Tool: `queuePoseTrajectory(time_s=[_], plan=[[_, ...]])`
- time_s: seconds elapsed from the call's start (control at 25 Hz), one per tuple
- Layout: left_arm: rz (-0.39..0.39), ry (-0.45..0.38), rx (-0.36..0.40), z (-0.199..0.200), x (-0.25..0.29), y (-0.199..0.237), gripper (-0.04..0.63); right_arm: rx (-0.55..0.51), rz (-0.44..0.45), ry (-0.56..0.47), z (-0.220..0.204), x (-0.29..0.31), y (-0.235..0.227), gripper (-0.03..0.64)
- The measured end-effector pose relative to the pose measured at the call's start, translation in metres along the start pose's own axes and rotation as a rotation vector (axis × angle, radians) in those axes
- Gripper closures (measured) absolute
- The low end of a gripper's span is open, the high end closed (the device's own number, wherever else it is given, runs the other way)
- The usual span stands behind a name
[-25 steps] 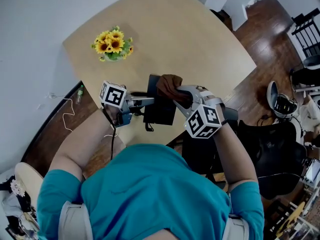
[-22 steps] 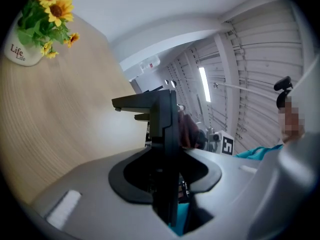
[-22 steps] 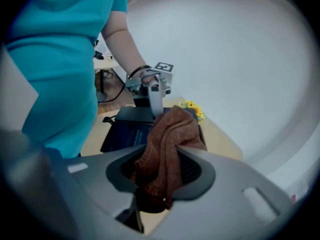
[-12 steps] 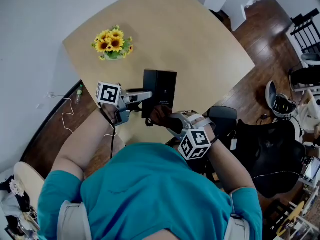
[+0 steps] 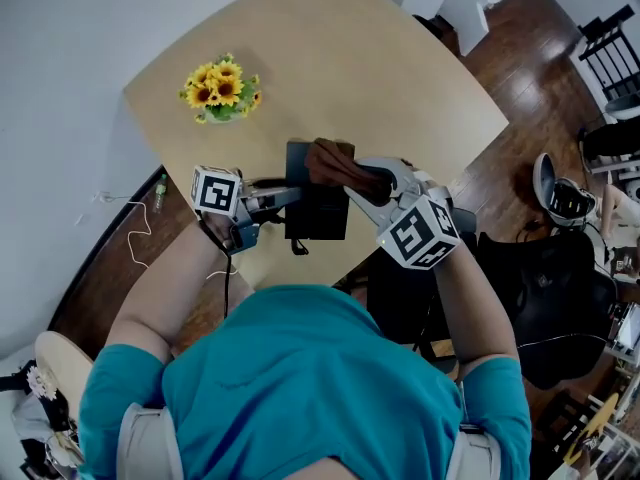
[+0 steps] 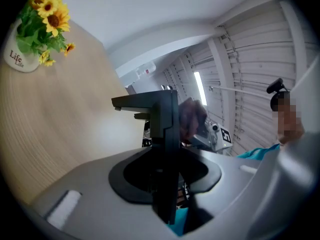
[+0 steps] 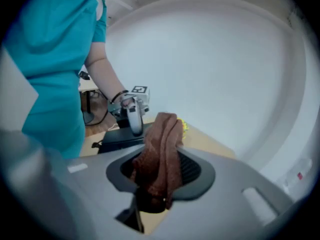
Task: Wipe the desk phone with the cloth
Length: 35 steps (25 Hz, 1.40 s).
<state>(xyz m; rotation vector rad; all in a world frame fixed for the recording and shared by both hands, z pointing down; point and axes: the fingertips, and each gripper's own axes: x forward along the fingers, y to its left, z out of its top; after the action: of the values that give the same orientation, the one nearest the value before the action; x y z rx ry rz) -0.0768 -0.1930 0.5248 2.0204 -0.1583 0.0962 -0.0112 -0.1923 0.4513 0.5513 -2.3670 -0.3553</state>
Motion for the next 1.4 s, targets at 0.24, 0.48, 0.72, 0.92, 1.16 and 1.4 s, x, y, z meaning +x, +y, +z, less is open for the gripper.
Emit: queuePoseTrajectory(time_s=[0.24,0.48,0.72,0.92,1.16,1.4], plan=[[-0.057,-0.074,-0.041,0.008,-0.002,-0.012,0.431,-0.105,0.039,0.051,-0.007,0.011,0.033,0.491],[-0.134,-0.079,0.001,0.008,-0.014,-0.017,0.431,-0.103,0.171,0.005,-0.007,-0.003,0.105,0.491],[-0.282,-0.112,0.034,0.010,-0.019,-0.025,0.433,0.185,0.064,-0.367,0.041,-0.057,0.040,0.491],[-0.444,-0.142,0.059,0.012,-0.024,-0.049,0.431,0.425,-0.050,-0.511,0.042,-0.072,-0.030,0.491],[-0.578,-0.188,0.069,0.012,-0.030,-0.064,0.433,0.331,0.002,-0.542,0.070,-0.052,-0.035,0.491],[-0.602,-0.265,0.065,0.023,-0.041,-0.062,0.433,0.185,0.147,-0.391,0.061,-0.049,0.014,0.491]])
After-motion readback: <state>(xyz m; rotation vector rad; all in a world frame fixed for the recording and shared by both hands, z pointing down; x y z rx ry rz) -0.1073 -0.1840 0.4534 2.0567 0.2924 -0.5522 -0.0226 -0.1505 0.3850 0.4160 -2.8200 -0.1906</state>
